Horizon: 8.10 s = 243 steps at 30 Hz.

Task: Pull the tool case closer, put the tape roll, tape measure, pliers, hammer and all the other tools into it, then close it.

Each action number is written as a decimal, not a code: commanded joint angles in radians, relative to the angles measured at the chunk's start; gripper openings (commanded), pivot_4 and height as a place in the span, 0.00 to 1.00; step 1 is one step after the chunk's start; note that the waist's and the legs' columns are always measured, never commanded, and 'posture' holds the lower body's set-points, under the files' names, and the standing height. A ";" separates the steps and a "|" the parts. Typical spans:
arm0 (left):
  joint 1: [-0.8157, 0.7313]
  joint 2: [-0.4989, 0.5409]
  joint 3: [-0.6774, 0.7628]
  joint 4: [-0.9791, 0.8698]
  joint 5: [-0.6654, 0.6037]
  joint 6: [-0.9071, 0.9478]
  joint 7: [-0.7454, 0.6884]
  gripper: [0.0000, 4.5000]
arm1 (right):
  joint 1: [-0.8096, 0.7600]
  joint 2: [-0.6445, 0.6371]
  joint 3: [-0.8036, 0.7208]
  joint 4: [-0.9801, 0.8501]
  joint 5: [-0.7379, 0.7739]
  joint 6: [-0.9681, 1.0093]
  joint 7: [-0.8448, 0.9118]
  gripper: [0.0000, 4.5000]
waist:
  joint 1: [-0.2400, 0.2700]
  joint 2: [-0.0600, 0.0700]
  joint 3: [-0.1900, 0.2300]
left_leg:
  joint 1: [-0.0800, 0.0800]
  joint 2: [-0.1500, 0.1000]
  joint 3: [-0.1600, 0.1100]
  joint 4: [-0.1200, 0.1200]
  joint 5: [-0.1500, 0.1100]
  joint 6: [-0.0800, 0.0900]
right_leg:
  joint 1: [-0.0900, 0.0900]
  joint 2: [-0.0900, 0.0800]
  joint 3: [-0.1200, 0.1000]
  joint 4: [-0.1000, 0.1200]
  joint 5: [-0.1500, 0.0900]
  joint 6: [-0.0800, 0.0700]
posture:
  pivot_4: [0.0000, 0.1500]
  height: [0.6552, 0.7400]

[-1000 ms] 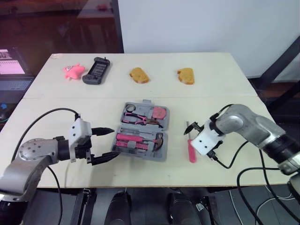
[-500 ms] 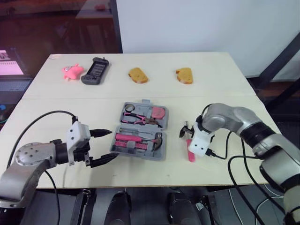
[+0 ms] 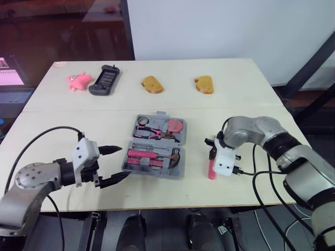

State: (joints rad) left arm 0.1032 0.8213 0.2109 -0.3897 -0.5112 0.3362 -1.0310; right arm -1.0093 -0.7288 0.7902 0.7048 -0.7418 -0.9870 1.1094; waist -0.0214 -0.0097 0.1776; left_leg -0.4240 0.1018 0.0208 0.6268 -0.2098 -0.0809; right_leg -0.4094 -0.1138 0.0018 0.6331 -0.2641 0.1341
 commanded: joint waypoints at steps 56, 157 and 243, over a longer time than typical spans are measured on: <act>-0.191 0.001 -0.049 0.168 0.017 -0.085 -0.135 1.00 | 0.578 0.094 -0.688 -0.977 0.801 2.182 -0.414 0.99 | 0.032 -0.007 -0.005 | -0.004 0.000 -0.001 0.000 0.000 0.000 | -0.002 0.000 -0.001 0.000 -0.001 -0.005 | 1.00 0.77; 0.372 -0.021 0.290 0.051 0.008 -0.244 -0.094 1.00 | -0.134 0.653 0.156 -0.464 0.900 2.177 -0.341 0.09 | -0.001 -0.004 -0.003 | -0.018 0.000 -0.001 0.002 0.000 0.000 | -0.025 0.000 -0.001 0.016 0.001 -0.002 | 1.00 0.77; -0.767 -0.079 -0.269 1.315 0.471 -0.632 -0.223 0.59 | 0.495 0.081 -0.484 -0.582 0.668 1.199 -0.187 0.00 | 0.034 -0.009 -0.006 | -0.011 0.000 -0.001 0.001 0.002 -0.003 | -0.017 0.001 -0.001 0.015 0.001 -0.001 | 1.00 0.77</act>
State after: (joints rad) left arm -0.6285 0.7447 -0.0520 0.8876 -0.0533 -0.2610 -1.2398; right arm -0.5091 -0.6482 0.3049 0.1220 -0.0508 0.2385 0.9366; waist 0.0127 -0.0184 0.1721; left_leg -0.4349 0.1019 0.0199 0.6280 -0.2075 -0.0839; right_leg -0.4259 -0.1133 0.0004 0.6477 -0.2633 0.1333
